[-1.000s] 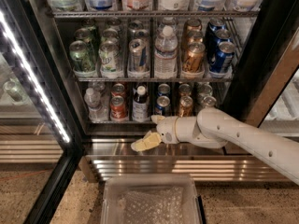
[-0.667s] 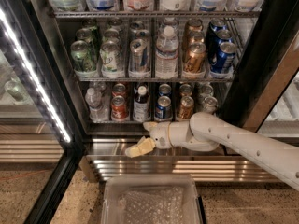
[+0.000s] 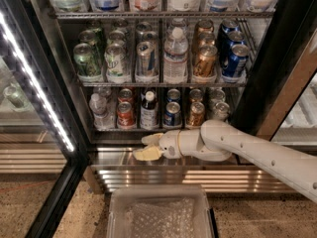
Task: Pick coke can from bottom shelf of fridge
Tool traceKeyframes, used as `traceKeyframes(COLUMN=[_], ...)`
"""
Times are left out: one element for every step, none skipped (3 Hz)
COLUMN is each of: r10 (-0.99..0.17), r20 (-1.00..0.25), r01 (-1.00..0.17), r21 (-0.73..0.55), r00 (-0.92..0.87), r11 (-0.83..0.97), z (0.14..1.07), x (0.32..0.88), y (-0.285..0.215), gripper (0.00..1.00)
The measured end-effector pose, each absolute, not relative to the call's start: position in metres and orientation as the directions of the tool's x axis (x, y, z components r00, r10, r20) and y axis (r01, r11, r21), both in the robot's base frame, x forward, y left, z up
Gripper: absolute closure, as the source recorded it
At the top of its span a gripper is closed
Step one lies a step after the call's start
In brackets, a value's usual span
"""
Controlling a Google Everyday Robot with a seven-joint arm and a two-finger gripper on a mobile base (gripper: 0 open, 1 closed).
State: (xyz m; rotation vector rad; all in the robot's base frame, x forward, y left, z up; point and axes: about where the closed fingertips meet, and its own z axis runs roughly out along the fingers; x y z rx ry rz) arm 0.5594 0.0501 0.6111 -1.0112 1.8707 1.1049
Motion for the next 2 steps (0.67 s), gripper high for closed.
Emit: traceKeyframes(r10=[-0.299, -0.353], r20=[-0.868, -0.883], r01=[-0.892, -0.914], r21=[0.288, 0.174], r00=[-0.396, -0.309], r11=[0.347, 0.365], z=[0.6139, 0.6111], x=[0.5564, 0.5635], y=[0.0498, 0.0561], gripper=[0.65, 0.72])
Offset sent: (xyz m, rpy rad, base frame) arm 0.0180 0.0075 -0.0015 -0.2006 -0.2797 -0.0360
